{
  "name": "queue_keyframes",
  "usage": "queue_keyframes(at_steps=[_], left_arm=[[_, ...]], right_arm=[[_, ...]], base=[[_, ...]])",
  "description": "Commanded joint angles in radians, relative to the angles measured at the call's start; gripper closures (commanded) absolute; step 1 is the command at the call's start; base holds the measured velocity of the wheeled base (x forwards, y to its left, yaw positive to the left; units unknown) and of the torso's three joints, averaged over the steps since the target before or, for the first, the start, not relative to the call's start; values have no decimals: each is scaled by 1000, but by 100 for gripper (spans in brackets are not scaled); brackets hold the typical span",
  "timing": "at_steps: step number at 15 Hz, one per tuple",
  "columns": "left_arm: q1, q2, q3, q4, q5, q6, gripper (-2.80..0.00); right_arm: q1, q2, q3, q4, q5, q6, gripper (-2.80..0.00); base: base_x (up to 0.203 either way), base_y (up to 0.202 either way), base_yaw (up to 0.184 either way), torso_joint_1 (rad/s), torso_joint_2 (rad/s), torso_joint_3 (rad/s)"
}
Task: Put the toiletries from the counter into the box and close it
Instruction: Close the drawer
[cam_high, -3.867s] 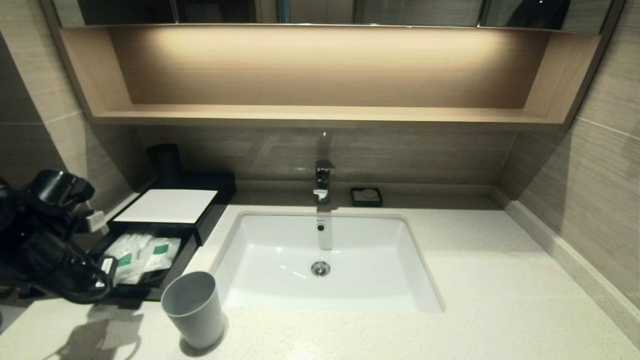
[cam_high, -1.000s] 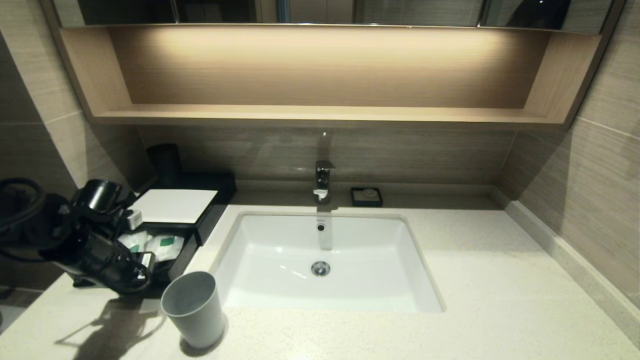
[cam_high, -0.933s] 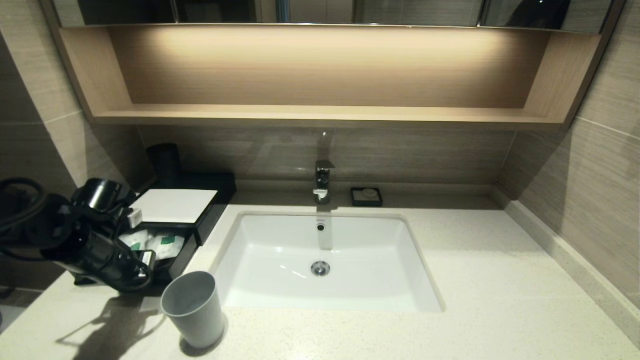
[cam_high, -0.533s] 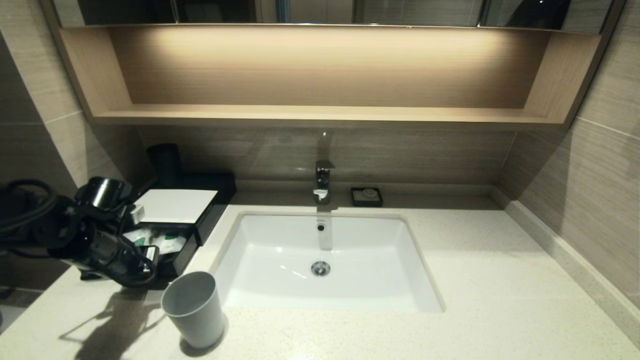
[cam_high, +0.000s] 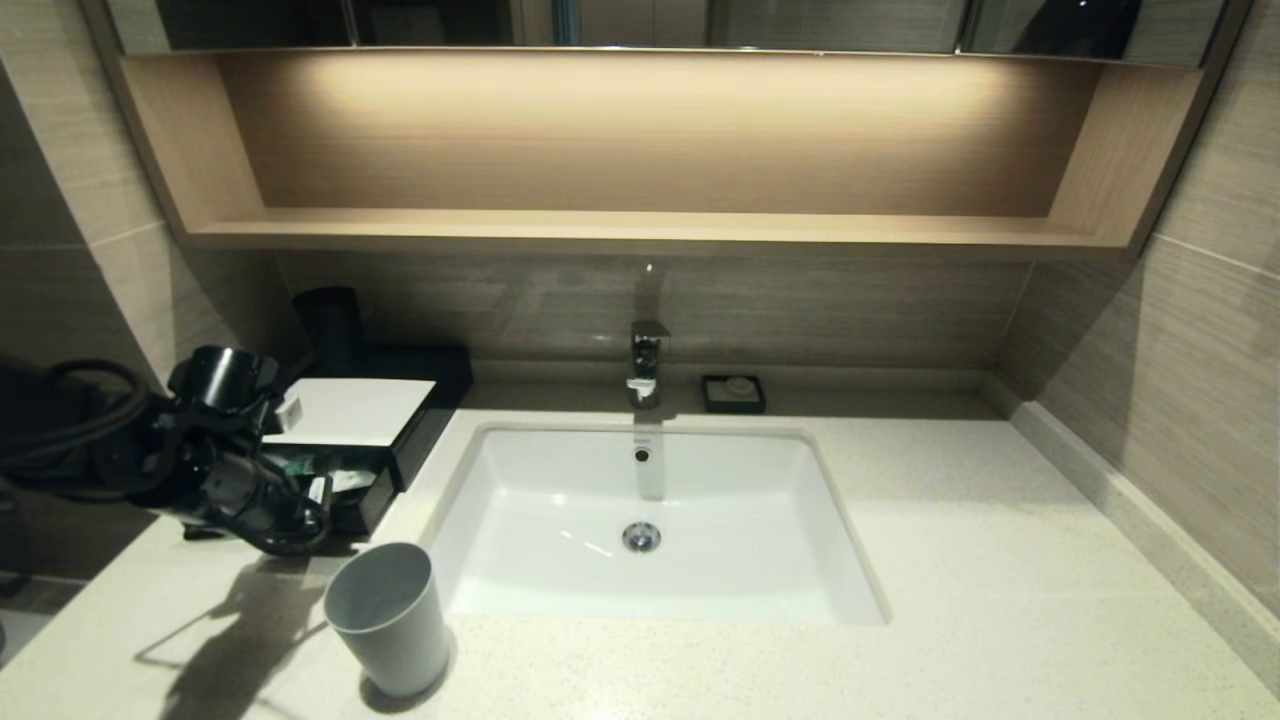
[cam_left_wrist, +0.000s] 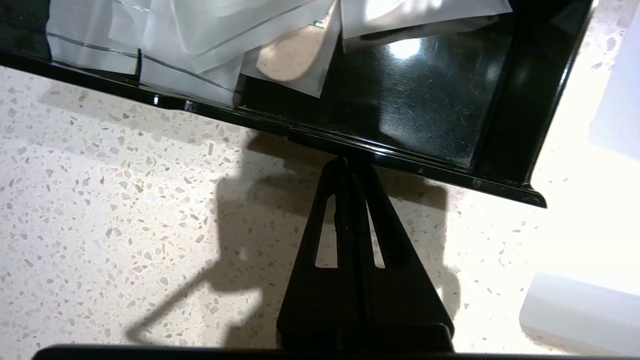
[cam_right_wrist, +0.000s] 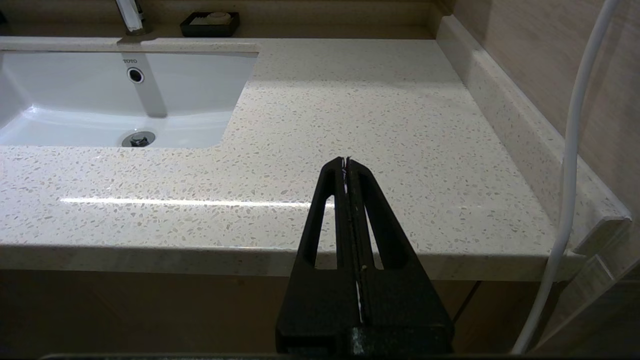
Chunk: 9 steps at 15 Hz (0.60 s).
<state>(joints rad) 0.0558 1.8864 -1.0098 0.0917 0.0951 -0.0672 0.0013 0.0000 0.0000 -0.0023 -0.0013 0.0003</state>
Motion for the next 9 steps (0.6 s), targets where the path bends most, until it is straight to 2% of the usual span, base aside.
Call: queue_keyframes(at_steps=[1,9], left_arm=[[-4,11,-11,-7,0,-2,0],[-2,30,-15,-73,2,-9,0]], right_arm=[[0,0,1,-1,0,0,0],[0,-1,1,-1,0,0,0]], base=[[0,0,0,0,0,0],[0,0,0,0,0,0]])
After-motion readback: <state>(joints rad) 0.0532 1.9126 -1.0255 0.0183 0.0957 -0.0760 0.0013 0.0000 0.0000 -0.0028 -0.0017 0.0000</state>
